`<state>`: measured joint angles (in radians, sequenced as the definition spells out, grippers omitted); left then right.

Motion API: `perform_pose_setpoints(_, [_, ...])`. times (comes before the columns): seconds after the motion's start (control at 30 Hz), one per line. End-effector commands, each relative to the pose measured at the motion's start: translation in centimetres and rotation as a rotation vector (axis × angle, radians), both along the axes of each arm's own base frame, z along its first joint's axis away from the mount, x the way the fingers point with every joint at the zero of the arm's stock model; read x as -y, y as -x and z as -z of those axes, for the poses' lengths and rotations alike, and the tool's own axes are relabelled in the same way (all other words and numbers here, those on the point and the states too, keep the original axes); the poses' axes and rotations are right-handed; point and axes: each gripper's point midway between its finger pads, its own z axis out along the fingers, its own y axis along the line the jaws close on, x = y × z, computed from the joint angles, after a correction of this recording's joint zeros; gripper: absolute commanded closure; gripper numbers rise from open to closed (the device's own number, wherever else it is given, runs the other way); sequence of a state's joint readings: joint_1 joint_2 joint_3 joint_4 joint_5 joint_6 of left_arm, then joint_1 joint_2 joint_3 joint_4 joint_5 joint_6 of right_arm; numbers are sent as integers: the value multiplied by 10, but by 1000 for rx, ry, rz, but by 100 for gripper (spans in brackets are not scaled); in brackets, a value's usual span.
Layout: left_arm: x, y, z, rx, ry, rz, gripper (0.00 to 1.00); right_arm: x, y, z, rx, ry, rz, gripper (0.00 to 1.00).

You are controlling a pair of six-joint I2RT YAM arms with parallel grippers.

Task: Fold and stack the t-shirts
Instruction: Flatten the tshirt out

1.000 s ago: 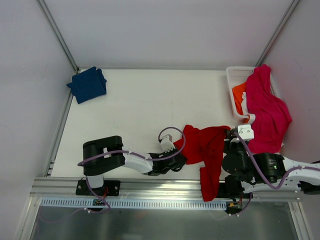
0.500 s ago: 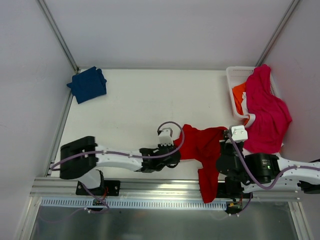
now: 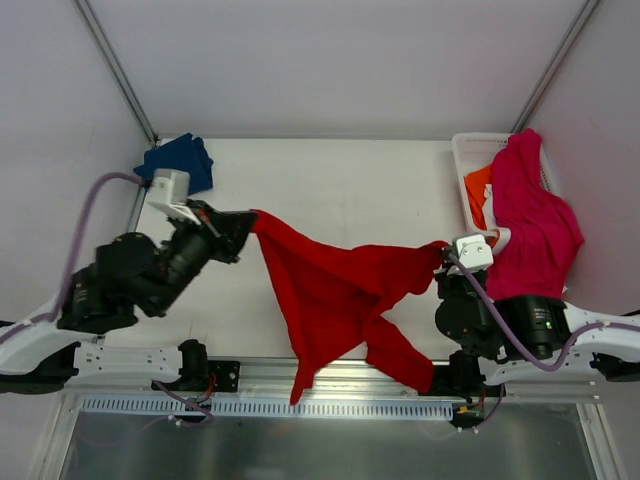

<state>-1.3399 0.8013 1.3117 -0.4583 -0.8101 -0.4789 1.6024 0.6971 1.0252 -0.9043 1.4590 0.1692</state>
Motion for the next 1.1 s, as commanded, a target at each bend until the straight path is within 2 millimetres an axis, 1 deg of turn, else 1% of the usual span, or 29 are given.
perform_pose_setpoints(0.0, [-65,-10,-7,82,-234,-148,100,6,-1,-31,27,8,-8,100])
perform_pose_setpoints(0.03, [-75,-10,-10,94,-262,-159,100,8,-1,-36,28,5,-10,100])
perform_pose_setpoints(0.07, [-87,-8,-21,106,-236,-169,100,12,-1,-48,33,0,-14,100])
perform_pose_setpoints(0.13, [-101,-7,-29,128,-248,-178,100,18,-1,-62,33,-20,-42,100])
perform_pose_setpoints(0.2, [-117,-3,-45,148,-207,-178,100,25,-1,-85,35,-52,-90,99])
perform_pose_setpoints(0.23, [-121,-1,-50,164,-208,-168,100,23,2,-94,28,-90,-163,99])
perform_pose_setpoints(0.27, [-129,2,-62,180,-177,-161,100,24,3,-104,33,-118,-202,99])
perform_pose_setpoints(0.3, [-134,3,-68,192,-164,-155,100,32,4,-124,50,-170,-254,99])
perform_pose_setpoints(0.33, [-138,5,-74,210,-168,-146,100,27,9,-136,60,-205,-342,100])
perform_pose_setpoints(0.37, [-147,8,-88,226,-135,-144,100,36,11,-148,77,-256,-370,99])
perform_pose_setpoints(0.4, [-152,9,-95,242,-129,-142,100,46,13,-165,95,-305,-407,99])
perform_pose_setpoints(0.43, [-156,11,-101,253,-117,-135,100,45,18,-175,110,-328,-476,99])
perform_pose_setpoints(0.5, [-162,21,-121,299,-59,-70,100,48,29,-193,133,-361,-588,99])
perform_pose_setpoints(0.53, [-163,26,-127,316,-37,-37,100,45,36,-197,132,-368,-643,100])
perform_pose_setpoints(0.57, [-161,38,-139,355,10,48,100,35,43,-193,114,-318,-706,99])
perform_pose_setpoints(0.6, [-162,46,-146,375,43,91,100,19,61,-196,111,-309,-839,99])
perform_pose_setpoints(0.63, [-161,53,-150,391,67,134,100,17,71,-201,102,-328,-908,100])
perform_pose_setpoints(0.67, [-163,67,-160,427,113,214,100,10,80,-197,78,-298,-960,99])
perform_pose_setpoints(0.7, [-164,75,-164,435,148,252,100,-7,95,-197,56,-275,-1056,99])
perform_pose_setpoints(0.73, [-166,82,-167,446,173,285,100,-6,102,-205,52,-291,-1096,100])
perform_pose_setpoints(0.77, [-175,90,-171,462,213,315,100,-10,110,-203,25,-281,-1134,99])
perform_pose_setpoints(0.8, [-175,102,-174,472,246,373,100,-23,126,-203,0,-262,-1229,99])
perform_pose_setpoints(0.83, [-177,107,-175,477,265,397,100,-21,134,-211,3,-279,-1274,99])
perform_pose_setpoints(0.87, [-181,116,-176,483,291,439,100,-22,142,-213,-6,-280,-1318,100])
perform_pose_setpoints(0.9, [-181,120,-175,487,298,458,100,-26,158,-215,-11,-277,-1409,100])
perform_pose_setpoints(0.93, [-179,124,-172,490,297,477,100,-23,166,-223,2,-300,-1450,100])
perform_pose_setpoints(0.97, [-175,132,-171,504,291,526,100,-22,179,-227,6,-314,-1525,99])
perform_pose_setpoints(1.03, [-164,138,-163,515,260,574,100,-15,186,-240,44,-368,-1567,100])
perform_pose_setpoints(1.07, [-160,140,-160,529,238,591,100,-14,192,-242,52,-378,-1596,99])
